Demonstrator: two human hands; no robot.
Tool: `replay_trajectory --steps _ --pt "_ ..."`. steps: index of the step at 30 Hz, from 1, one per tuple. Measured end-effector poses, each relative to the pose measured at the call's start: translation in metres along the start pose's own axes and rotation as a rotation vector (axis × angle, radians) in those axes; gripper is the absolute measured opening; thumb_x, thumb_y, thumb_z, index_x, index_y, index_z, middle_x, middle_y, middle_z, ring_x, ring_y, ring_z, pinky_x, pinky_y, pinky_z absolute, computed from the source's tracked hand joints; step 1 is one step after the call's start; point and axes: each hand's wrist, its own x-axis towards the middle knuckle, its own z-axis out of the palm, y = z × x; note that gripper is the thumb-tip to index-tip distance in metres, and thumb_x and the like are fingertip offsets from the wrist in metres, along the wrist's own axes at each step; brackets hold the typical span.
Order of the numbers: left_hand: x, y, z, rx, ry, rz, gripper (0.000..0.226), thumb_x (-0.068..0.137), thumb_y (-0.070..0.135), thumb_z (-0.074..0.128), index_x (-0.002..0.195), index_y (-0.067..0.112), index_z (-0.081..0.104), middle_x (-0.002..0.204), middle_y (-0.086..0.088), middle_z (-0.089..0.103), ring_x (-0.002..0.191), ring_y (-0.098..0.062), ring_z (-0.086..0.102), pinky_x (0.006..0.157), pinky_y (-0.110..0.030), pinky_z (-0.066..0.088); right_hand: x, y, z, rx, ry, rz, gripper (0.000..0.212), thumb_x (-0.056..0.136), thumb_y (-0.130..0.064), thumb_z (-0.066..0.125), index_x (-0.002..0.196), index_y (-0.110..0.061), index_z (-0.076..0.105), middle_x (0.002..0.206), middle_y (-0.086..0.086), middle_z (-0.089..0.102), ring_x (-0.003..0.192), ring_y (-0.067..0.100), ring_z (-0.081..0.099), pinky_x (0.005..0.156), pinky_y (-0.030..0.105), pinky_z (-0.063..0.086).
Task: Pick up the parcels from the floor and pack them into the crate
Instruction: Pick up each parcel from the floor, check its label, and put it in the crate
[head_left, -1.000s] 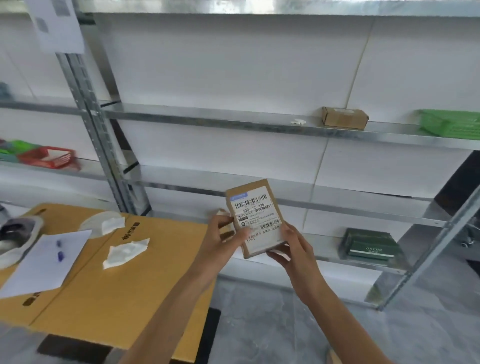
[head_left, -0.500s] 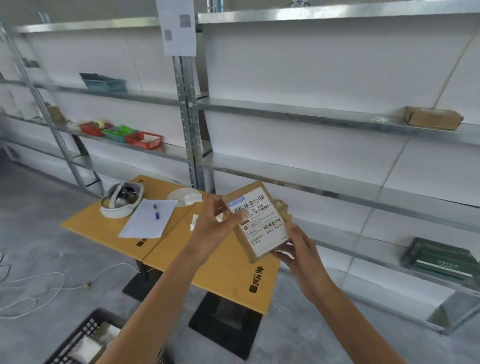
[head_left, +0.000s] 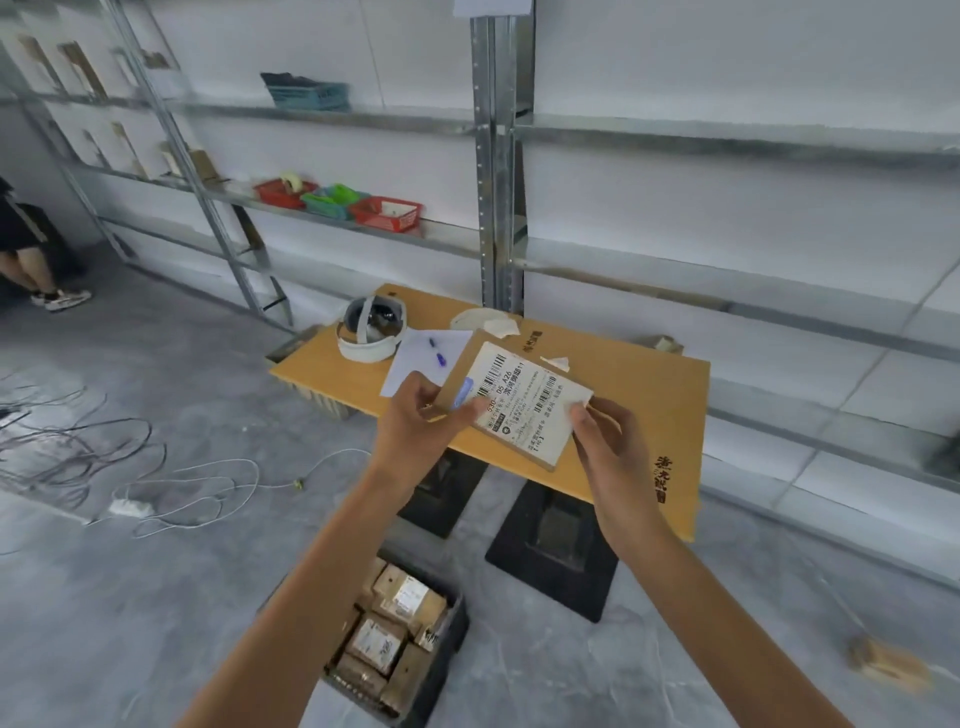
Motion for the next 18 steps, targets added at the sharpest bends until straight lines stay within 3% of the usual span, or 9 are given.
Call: replay_trajectory --steps 4,10,14,18 --pt "0.023 -0.017 -0.023 0.025 -0.022 -0.03 0.037 0.076 0.031 0.075 0.073 0.013 0.043 0.085 -0.006 0.067 0.067 -0.011 0.052 0.057 -0.023 0.038 0.011 0.017 0.027 -0.001 0.026 0.031 0.034 0.082 -0.027 0.066 0.111 -0.016 0.052 0.113 0.003 0.068 0.103 0.01 0.066 0.084 0.026 0.056" --pt "0.089 -0.05 -0.04 0.074 -0.096 -0.079 0.03 0.079 0.027 0.073 0.073 0.01 0.049 0.09 -0.012 0.071 0.082 -0.018 0.064 0.071 -0.033 0.049 0.069 0.044 0.065 -0.065 0.058 0.067 0.026 0.089 -0.03 0.06 0.111 -0.018 0.051 0.106 -0.006 0.069 0.087 -0.005 0.067 0.063 0.014 0.054" --pt "0.142 -0.071 -0.047 0.135 -0.127 -0.14 0.035 0.077 0.03 0.074 0.069 0.013 0.046 0.09 -0.011 0.072 0.082 -0.019 0.066 0.069 -0.034 0.048 0.111 0.065 0.093 -0.101 0.057 0.174 0.03 0.094 -0.032 0.052 0.121 -0.019 0.049 0.107 -0.007 0.066 0.088 -0.002 0.062 0.081 0.029 0.054" --pt "0.186 -0.098 -0.051 0.166 -0.175 -0.208 0.032 0.077 0.035 0.074 0.074 0.017 0.047 0.096 -0.008 0.071 0.088 -0.021 0.068 0.077 -0.037 0.054 0.147 0.086 0.115 -0.157 0.0 0.246 0.039 0.096 -0.035 0.049 0.133 -0.023 0.044 0.119 -0.006 0.062 0.101 0.0 0.059 0.085 0.029 0.051"
